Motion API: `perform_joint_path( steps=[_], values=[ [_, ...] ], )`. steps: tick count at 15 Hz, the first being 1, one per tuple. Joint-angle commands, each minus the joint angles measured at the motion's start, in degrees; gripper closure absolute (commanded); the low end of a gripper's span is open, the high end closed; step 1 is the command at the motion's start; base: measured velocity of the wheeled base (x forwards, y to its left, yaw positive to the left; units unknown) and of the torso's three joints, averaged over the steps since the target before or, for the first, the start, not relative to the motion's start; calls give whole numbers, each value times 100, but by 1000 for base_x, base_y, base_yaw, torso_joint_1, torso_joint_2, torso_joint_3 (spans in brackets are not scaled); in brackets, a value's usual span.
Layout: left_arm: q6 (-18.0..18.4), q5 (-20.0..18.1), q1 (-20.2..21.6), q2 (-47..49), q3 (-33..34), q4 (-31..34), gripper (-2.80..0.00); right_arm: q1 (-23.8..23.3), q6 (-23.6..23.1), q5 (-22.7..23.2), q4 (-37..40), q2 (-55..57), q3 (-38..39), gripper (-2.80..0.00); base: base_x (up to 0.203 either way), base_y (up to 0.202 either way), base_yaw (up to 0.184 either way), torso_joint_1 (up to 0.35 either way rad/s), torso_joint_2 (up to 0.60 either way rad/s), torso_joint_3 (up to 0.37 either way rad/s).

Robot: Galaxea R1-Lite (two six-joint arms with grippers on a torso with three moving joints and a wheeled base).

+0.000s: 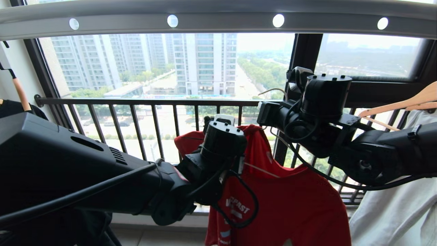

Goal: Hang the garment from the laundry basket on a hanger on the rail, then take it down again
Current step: Take the clothes off the clothes rack

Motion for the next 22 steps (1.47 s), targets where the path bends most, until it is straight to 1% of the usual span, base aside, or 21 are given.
perform_joint_path(
  steps=[1, 4, 6, 11, 13, 15, 16, 17, 18, 20, 22],
  values=[
    [-16, 12, -5, -99, 26, -19, 0, -121, 6, -9, -23, 172, -93, 0, 0, 0, 0, 0, 0, 0],
    [2, 4, 17, -329, 43, -11, 0, -231, -1, -9, -23, 298, -168, 0, 0, 0, 0, 0, 0, 0],
    [84, 4, 183, -468, 25, -17, 0, -249, -10, -9, -32, 354, -177, 0, 0, 0, 0, 0, 0, 0],
    [216, -46, 1029, -408, -365, 25, 0, -363, -36, -9, -32, 401, -230, 0, 0, 0, 0, 0, 0, 0],
    [209, -95, 1204, -271, -489, 33, 0, -371, -45, -18, -46, 477, -239, 0, 0, 0, 0, 0, 0, 0],
    [174, -373, 1380, -162, -560, 33, 0, -443, -45, -18, -49, 512, -283, 0, 0, 0, 0, 0, 0, 0],
    [151, -411, 1436, -118, -607, 33, 0, -463, -45, -16, -41, 521, -312, 0, 0, 0, 0, 0, 0, 0],
    [74, -416, 1516, -55, -732, 36, 0, -514, -45, -11, -41, 523, -349, 0, 0, 0, 0, 0, 0, 0],
    [-96, -421, 1633, 43, -921, 46, 0, -539, -45, -9, -32, 529, -366, 0, 0, 0, 0, 0, 0, 0],
    [-572, -490, 1804, 201, -1221, 57, 0, -539, -45, -9, -32, 529, -370, 0, 0, 0, 0, 0, 0, 0],
    [-848, -879, 1943, 170, -1260, 68, 0, -565, -54, -9, -32, 529, -379, 0, 0, 0, 0, 0, 0, 0]
  ],
)
